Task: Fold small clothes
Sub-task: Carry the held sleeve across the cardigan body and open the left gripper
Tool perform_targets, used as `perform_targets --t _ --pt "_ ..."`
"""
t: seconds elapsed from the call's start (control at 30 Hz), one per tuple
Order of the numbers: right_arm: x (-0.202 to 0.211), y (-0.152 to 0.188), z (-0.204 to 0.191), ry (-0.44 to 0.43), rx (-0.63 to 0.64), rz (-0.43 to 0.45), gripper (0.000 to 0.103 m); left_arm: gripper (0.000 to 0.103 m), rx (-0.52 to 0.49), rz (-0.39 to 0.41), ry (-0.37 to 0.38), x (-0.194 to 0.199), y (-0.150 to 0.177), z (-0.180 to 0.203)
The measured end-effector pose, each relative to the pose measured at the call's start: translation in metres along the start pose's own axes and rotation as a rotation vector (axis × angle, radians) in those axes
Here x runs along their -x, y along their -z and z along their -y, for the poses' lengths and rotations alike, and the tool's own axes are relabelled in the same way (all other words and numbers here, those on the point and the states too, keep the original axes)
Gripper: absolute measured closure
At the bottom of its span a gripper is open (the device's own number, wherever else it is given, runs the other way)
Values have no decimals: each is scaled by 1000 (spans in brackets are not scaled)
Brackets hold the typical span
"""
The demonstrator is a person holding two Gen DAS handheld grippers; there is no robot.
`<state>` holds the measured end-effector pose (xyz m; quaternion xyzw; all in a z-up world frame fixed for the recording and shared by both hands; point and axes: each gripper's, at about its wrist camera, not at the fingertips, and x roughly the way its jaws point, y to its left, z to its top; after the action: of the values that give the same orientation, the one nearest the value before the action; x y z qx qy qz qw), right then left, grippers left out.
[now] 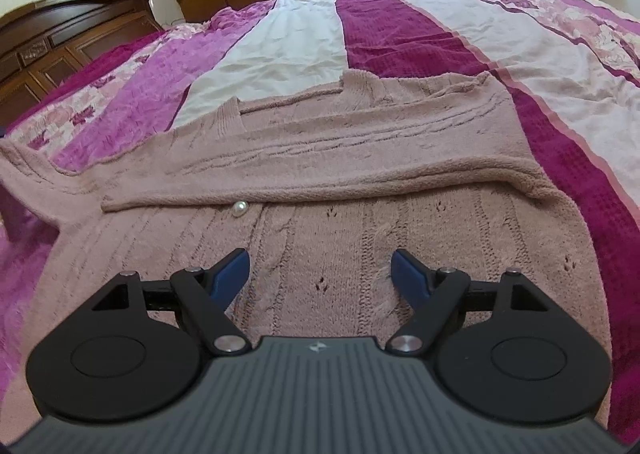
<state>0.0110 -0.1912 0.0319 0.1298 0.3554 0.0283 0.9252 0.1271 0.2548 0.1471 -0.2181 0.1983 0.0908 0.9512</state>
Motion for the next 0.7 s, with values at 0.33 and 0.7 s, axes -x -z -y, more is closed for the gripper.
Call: perform_targets --t 0.33,0.7 --pt "14 -4 17 -25 -61 24 20 93 -93 27 155 20 6 99" --pt "21 -1 48 -40 -144 51 20 93 -172 -77 263 8 75 186"
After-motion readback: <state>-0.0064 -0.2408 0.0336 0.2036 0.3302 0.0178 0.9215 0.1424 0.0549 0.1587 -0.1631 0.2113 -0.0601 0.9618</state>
